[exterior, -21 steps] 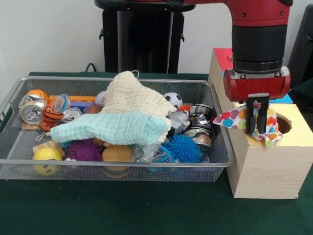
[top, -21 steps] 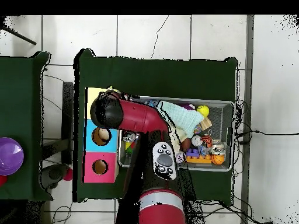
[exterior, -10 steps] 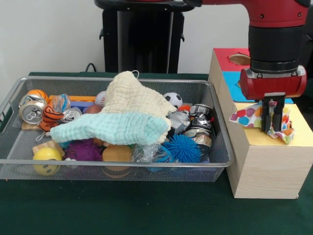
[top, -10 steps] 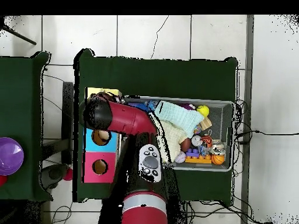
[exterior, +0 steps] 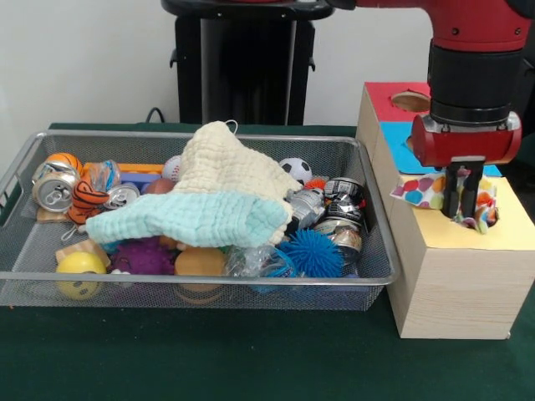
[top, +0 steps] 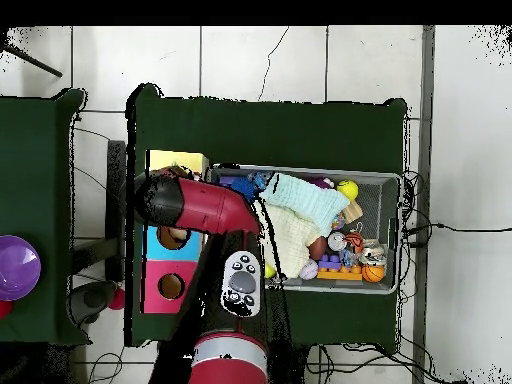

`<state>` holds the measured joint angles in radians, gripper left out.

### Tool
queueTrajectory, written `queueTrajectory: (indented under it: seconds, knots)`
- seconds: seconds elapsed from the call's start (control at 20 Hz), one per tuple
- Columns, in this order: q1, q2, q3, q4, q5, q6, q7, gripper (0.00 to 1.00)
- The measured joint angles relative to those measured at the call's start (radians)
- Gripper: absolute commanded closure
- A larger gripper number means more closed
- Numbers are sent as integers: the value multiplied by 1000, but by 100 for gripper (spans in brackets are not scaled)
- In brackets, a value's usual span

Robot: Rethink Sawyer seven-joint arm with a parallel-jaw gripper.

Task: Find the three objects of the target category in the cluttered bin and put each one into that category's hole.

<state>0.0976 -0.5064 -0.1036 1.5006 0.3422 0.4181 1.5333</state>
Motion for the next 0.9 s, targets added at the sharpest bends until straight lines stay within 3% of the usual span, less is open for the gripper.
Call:
queueTrajectory:
  seconds: [0.55,0.9]
  knots:
    - [38,57,-54,-67,4,46,0,100]
    - [44,77,-58,-67,31,-17,9,100]
